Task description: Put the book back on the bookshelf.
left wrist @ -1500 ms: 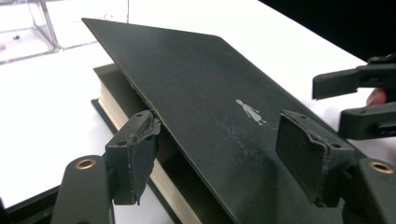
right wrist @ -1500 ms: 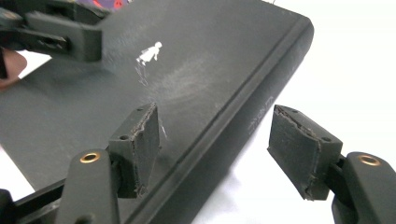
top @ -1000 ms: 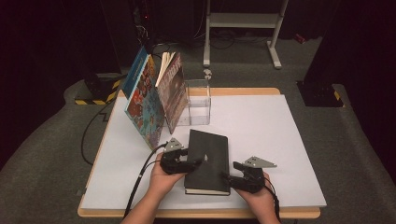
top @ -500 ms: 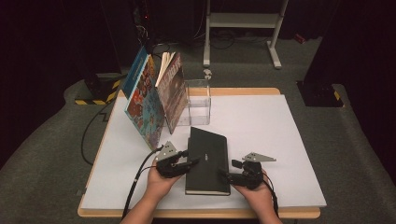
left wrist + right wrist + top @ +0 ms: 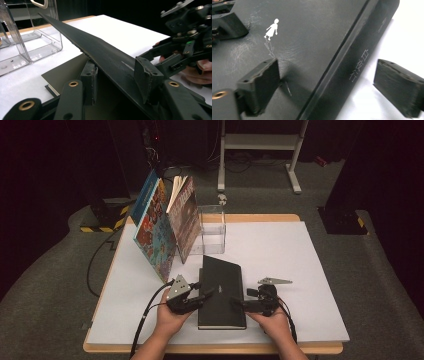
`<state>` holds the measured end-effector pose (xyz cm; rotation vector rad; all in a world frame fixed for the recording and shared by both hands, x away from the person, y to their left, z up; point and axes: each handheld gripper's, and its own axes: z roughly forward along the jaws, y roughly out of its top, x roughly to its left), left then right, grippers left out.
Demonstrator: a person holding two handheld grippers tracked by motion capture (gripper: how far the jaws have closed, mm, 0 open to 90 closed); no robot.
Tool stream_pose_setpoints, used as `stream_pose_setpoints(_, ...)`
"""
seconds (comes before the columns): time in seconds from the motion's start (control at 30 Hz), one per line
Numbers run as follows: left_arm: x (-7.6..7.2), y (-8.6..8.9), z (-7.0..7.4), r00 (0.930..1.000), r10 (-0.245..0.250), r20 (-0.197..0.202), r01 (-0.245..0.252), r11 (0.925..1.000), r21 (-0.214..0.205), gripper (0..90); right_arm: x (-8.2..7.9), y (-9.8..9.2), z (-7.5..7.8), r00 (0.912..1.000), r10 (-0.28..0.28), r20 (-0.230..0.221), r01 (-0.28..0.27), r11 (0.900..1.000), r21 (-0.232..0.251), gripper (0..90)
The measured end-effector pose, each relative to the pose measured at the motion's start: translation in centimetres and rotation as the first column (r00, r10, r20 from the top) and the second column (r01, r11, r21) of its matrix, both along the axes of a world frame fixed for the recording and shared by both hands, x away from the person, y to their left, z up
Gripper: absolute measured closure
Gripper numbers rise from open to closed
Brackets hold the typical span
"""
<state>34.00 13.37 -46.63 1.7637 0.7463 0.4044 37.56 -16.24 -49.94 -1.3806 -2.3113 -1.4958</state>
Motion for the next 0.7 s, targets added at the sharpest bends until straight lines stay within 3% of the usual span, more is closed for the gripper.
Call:
stream_pose_setpoints(0.07,-0.1,0.0,0.0,1.0,-0.001,0.004,0.001,1.0,0.001,55.5,0.4,0.1,-0.3,0.999,0.015,-0.043,-0.013,0.9996,0.026,0.5)
stream_pose_setpoints(0.33,-0.3,-0.1,0.1,0.9993,-0.006,0.037,0.005,0.9999,0.012,55.6,1.4,0.2,-1.1,0.9913,0.067,-0.113,-0.054,0.992,0.114,0.0)
stream_pose_setpoints(0.7,-0.7,-0.1,0.2,0.9976,-0.009,0.068,0.008,0.9998,0.018,55.6,2.2,0.3,-1.0,0.9837,0.087,-0.157,-0.066,0.9884,0.137,0.0)
